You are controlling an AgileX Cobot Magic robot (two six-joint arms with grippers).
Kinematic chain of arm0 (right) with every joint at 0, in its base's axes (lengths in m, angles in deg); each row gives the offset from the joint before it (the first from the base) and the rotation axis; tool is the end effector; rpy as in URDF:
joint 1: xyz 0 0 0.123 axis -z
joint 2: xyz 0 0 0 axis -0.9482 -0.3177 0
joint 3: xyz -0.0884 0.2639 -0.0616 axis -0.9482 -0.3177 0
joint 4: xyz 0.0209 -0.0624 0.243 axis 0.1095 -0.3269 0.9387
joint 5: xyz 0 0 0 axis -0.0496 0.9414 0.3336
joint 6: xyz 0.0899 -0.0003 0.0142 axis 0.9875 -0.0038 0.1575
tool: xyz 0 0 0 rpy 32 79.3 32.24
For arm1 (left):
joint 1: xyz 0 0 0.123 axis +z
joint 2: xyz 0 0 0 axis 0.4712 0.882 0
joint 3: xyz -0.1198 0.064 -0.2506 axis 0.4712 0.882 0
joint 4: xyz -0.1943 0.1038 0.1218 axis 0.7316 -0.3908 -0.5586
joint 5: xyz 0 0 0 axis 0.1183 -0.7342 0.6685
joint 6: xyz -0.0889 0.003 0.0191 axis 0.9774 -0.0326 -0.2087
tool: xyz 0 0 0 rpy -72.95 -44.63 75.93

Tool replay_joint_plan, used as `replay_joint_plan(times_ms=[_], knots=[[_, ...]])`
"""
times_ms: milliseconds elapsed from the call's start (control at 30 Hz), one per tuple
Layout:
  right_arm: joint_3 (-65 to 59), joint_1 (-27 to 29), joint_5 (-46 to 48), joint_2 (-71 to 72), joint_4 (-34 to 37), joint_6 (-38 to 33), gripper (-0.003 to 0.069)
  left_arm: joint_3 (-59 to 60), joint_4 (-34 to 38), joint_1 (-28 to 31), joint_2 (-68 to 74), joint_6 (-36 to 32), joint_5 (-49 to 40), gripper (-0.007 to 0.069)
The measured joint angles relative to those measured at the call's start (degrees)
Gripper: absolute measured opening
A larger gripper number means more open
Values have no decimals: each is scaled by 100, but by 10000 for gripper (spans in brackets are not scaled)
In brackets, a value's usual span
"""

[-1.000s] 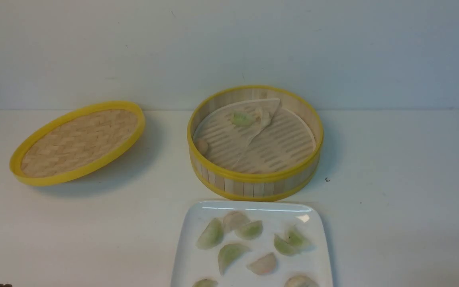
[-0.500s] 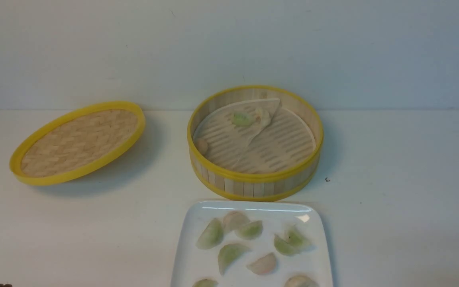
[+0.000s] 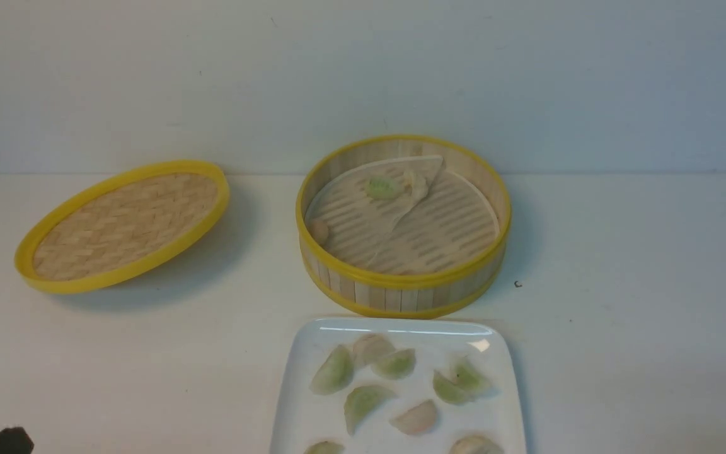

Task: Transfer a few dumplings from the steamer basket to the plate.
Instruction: Use the left arm to grab a dumpling from the steamer

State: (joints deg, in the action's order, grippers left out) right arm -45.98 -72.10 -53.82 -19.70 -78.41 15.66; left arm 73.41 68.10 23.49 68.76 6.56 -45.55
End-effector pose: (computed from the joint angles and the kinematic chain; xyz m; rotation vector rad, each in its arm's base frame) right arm 0.0527 -0.0012 0.1720 -0.0162 1.8692 -0.0243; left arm 0.0550 -0.0097 0.1836 -0.1852 1.7293 -0.3606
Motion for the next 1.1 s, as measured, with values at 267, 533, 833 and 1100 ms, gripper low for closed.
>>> replay_joint_plan(times_ms=[267, 533, 833, 1100], knots=[[0, 0, 0, 0, 0, 0, -15, -15, 1170, 0, 0, 142, 2555, -6], [0, 0, 0, 0, 0, 0, -15, -2103, 844, 0, 929, 226, 1315, -6], [0, 0, 0, 0, 0, 0, -15, -5563, 467, 0, 4704, -602, -3801, -6], [0, 0, 0, 0, 0, 0, -15, -7450, 48, -529, 7624, -1062, -5112, -6]])
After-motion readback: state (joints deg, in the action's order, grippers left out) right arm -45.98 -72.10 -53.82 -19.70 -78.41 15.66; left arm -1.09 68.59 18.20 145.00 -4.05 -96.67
